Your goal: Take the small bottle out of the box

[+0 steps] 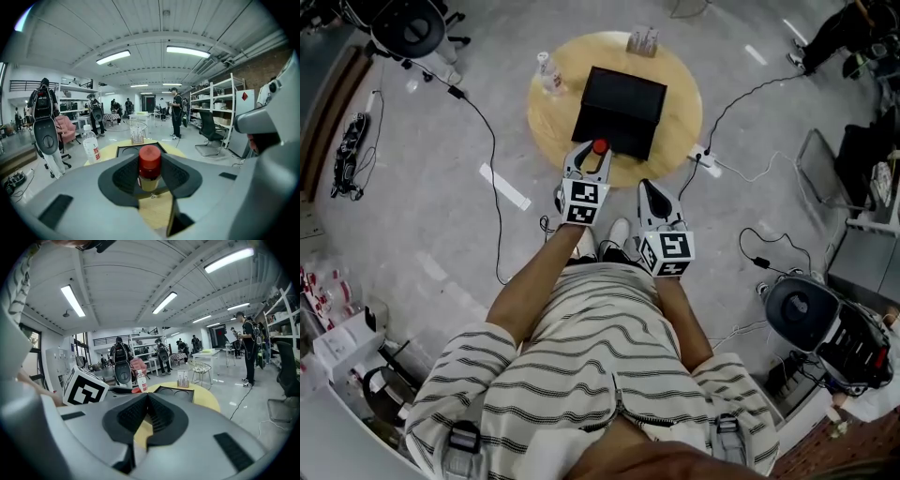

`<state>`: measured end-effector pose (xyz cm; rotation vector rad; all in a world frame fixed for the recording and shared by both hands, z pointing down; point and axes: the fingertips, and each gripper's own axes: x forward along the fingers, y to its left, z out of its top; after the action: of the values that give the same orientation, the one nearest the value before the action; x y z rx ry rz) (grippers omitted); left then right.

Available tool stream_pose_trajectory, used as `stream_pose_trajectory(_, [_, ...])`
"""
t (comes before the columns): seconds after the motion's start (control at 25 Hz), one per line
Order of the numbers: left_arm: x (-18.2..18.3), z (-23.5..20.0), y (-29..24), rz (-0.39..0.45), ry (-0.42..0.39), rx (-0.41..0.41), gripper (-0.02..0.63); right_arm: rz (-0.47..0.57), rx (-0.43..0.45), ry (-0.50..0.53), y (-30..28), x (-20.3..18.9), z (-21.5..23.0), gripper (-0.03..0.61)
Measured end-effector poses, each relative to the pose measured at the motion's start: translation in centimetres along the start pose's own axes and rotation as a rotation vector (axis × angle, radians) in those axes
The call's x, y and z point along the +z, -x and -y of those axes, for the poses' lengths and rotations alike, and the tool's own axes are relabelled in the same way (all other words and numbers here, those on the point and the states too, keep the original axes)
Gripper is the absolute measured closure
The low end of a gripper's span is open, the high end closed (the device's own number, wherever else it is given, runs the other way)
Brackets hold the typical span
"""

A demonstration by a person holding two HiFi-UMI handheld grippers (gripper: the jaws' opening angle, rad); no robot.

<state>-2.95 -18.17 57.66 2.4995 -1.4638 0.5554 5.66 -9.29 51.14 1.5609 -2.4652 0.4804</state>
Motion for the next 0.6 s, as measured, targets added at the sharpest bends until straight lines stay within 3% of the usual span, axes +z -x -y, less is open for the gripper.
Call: stream_pose_trajectory(0.6, [1.4, 0.5, 4.4, 0.054, -0.019, -0.049, 0.465, 0.025, 0.024, 0.045, 0.5, 0.5, -2.3, 0.561])
